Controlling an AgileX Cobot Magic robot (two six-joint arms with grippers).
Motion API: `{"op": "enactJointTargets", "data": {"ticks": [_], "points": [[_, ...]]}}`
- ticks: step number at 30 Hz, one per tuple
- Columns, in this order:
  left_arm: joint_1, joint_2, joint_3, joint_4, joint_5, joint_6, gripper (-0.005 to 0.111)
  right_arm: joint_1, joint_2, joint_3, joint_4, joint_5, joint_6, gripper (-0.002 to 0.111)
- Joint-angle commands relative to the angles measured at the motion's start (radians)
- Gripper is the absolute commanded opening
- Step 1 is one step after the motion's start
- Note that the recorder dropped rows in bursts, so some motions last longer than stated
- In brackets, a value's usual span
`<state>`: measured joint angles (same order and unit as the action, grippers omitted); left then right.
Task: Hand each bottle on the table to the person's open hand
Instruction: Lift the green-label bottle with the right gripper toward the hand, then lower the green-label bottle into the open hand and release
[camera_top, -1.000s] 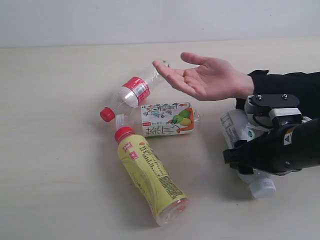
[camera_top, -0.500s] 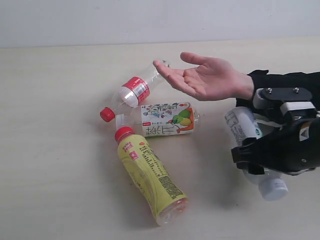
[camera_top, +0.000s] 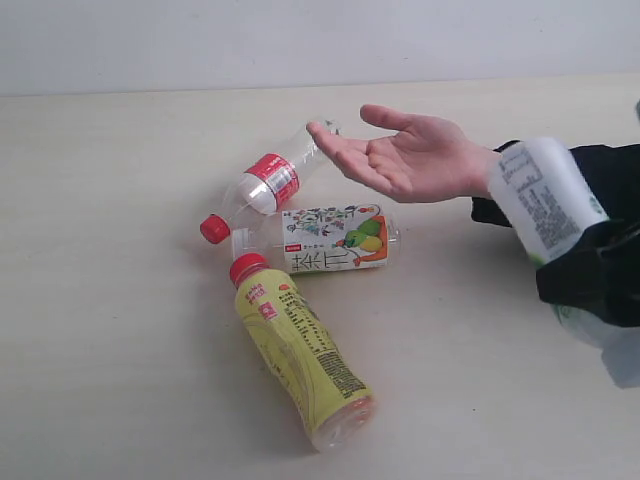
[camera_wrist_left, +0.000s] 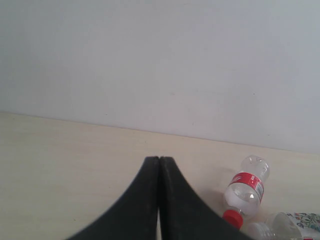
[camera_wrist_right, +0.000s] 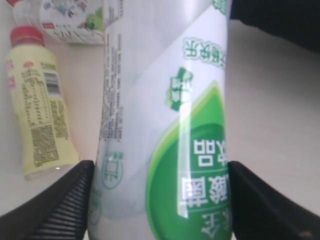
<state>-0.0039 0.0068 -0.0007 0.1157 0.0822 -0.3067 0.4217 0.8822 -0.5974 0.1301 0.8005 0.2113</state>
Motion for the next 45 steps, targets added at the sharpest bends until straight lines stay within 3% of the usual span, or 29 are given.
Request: {"op": "enactJointTargets", "data": {"ticks": [1,18,34,36,41,43,45], "points": [[0.004,-0.007,0.001,0.005,0.002,0.002,0.0,0.003,0.012,-0.045,0.014,-0.017,-0.002,0.0],[0.004,-0.007,0.001,0.005,0.002,0.002,0.0,0.003,0.557,-0.416,0.053,-0.164,-0.091,0.0],[0.004,-0.007,0.001,0.005,0.002,0.002,0.0,0.003,0.763,-0.519,0.177,-0.222,-0.192,0.001],[0.004,-0.007,0.001,0.005,0.002,0.002,0.0,0.003,0.763,-0.519,0.177,-0.209,-0.186,0.009],[0.004,-0.007,0.001,0.005,0.002,0.002,0.0,0.003,0.763,-0.519,0.177,-0.196,-0.186,0.049],[0.004,-0.007,0.001,0.005,0.002,0.002,0.0,0.003,0.763,-0.519,0.177,-0.196,-0.188,0.06],[0.004,-0.007,0.001,0.005,0.002,0.002,0.0,0.003,0.763,-0.519,0.177,-0.196,-0.19,0.063]]}}
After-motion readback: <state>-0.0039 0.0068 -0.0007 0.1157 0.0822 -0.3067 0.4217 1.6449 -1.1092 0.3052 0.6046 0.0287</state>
